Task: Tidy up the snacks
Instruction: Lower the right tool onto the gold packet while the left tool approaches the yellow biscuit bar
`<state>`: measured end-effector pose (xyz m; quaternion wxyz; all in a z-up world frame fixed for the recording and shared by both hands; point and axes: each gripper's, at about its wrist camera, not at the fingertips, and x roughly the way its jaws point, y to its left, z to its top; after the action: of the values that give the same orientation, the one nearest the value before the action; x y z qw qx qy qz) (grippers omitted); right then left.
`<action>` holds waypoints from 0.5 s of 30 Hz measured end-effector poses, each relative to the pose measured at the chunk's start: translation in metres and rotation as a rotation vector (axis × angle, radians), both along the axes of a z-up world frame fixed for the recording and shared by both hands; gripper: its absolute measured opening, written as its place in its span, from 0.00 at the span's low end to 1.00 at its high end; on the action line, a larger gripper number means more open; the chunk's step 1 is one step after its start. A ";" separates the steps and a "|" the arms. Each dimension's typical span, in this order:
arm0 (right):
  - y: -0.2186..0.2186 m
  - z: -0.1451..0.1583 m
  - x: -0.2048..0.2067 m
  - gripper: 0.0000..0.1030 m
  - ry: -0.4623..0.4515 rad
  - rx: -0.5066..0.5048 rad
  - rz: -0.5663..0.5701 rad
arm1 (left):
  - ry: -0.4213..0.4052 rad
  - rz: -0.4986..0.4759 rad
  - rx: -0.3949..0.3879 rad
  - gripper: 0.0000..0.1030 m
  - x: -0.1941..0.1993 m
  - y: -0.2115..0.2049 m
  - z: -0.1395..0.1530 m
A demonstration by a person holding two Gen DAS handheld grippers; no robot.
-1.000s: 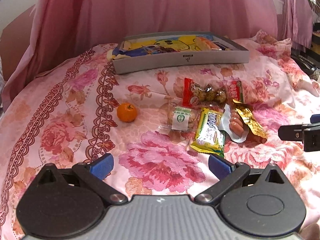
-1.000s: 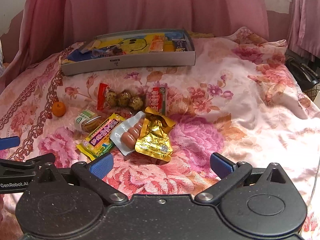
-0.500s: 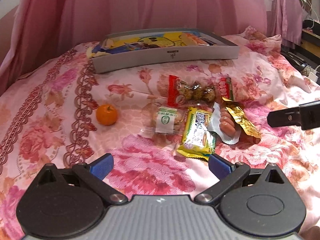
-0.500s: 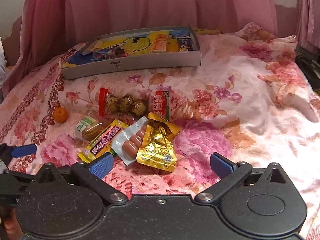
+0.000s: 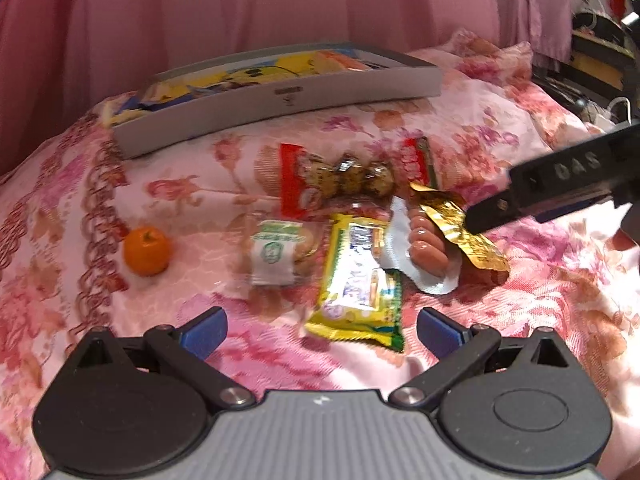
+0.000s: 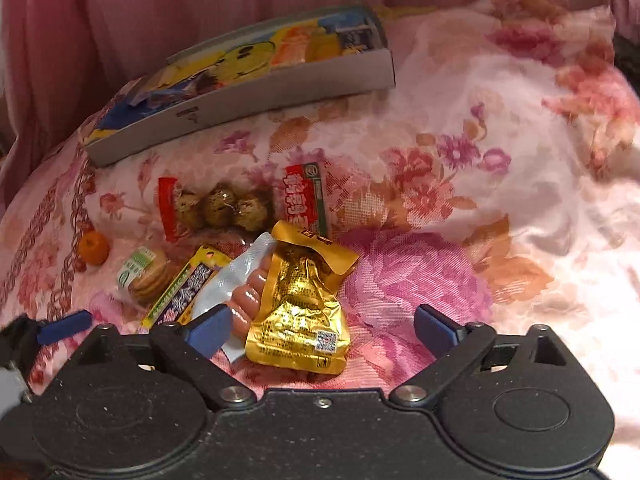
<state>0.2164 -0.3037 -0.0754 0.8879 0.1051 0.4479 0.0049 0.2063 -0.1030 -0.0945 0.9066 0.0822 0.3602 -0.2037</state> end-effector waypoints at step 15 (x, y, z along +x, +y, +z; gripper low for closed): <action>-0.008 -0.027 0.025 0.60 0.037 0.126 -0.049 | -0.038 -0.080 0.055 0.96 0.013 -0.021 -0.005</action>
<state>0.2414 -0.3120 -0.1027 0.8710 0.1720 0.4601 0.0094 0.2191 -0.1241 -0.0993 0.9017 0.1254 0.3449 -0.2284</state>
